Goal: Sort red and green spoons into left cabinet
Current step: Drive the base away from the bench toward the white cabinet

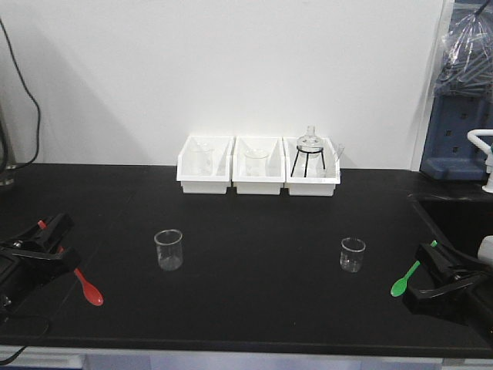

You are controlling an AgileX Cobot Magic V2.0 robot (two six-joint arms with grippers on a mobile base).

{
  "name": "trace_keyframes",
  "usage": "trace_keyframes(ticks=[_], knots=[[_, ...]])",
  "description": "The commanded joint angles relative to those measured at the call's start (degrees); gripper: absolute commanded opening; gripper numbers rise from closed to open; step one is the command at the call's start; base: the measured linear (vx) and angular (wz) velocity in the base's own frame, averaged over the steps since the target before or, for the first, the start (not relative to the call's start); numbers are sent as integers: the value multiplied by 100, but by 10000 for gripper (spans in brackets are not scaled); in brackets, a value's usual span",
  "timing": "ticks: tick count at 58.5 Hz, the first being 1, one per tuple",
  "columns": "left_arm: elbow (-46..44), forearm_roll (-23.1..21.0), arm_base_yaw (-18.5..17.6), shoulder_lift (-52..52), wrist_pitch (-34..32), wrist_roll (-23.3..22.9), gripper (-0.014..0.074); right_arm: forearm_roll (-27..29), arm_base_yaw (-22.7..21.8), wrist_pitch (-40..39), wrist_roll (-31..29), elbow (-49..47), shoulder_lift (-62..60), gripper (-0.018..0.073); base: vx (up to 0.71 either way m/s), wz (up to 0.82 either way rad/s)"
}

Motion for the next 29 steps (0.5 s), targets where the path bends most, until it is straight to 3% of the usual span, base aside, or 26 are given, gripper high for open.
trace_keyframes(ticks=[1, 16, 29], knots=[[-148, -59, -11, -199, -461, 12, -3, 22, -23, -451, -42, -146, -168, -6, -24, 12], [-148, -59, -11, -199, -461, 12, -3, 22, -23, -451, -42, -146, -168, -6, -22, 19], [-148, -59, -11, -199, -461, 12, -3, 22, -23, -451, -42, -146, -168, -6, -16, 41]])
